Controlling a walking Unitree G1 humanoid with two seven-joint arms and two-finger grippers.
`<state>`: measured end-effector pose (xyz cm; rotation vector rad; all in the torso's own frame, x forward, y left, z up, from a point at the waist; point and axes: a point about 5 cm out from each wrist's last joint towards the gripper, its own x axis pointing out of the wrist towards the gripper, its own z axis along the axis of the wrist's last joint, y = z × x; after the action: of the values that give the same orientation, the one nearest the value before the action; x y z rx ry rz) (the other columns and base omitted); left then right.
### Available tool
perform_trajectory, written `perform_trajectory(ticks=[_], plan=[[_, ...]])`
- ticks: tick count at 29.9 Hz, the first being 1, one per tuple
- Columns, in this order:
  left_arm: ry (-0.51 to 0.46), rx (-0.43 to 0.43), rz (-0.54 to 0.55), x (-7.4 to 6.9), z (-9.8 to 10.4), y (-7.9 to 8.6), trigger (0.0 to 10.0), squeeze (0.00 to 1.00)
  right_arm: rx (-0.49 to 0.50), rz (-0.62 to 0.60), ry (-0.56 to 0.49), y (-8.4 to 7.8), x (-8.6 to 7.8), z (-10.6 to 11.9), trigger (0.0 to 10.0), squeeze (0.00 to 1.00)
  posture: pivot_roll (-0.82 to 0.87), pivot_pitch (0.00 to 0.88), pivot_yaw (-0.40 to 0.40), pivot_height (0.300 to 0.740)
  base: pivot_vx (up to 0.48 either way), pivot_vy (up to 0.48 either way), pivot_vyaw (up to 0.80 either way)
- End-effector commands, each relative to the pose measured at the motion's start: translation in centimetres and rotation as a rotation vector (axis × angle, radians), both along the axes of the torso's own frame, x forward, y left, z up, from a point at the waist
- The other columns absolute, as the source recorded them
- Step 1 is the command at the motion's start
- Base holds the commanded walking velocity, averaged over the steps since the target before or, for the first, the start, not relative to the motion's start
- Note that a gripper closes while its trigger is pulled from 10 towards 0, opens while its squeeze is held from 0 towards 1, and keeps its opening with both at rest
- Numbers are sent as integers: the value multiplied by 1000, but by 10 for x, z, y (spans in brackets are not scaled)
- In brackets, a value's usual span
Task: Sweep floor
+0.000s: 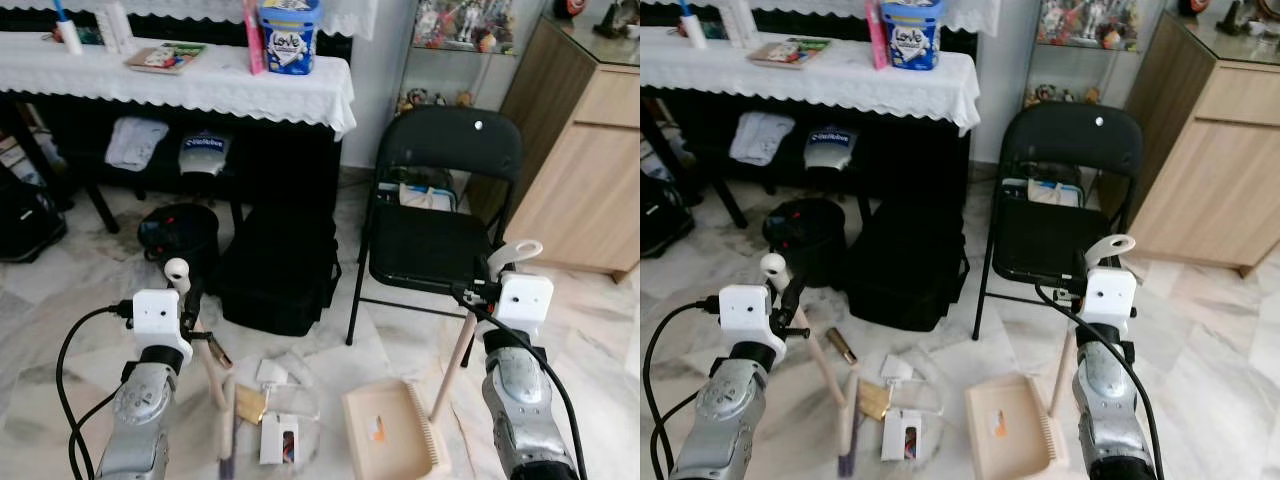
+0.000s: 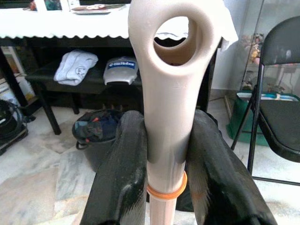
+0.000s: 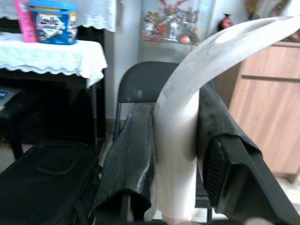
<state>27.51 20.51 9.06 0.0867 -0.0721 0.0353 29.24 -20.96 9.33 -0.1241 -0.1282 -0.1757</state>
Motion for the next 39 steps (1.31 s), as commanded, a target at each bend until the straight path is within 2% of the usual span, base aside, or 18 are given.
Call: perform_trajectory(ticks=[1, 13, 21, 25, 35, 39], plan=[[-30, 24, -17, 2, 7, -1, 10000, 0, -5, -14, -36, -3, 2, 7, 10000, 0, 3, 0, -26, 740, 0, 0, 0], [-25, 19, -23, 2, 6, -3, 10000, 0, -20, -46, 2, -10, 0, -3, 10000, 0, -3, 0, -23, 740, 0, 0, 0], [-19, 32, -33, 2, 8, 0, 10000, 0, -44, -144, 93, -31, -4, -27, 10000, 0, 2, 0, 5, 740, 0, 0, 0], [-19, 35, -37, 2, 9, 0, 10000, 0, -66, -155, 130, -35, -6, -35, 10000, 0, 9, 0, 10, 740, 0, 0, 0], [-21, 40, -44, 2, 10, 1, 10000, 0, -111, -153, 141, -37, -2, -38, 10000, 0, 20, 0, 17, 740, 0, 0, 0], [-27, 41, -44, 3, 13, 2, 10000, 0, -134, -145, 108, -36, 3, -32, 10000, 0, 20, 0, 18, 740, 0, 0, 0]])
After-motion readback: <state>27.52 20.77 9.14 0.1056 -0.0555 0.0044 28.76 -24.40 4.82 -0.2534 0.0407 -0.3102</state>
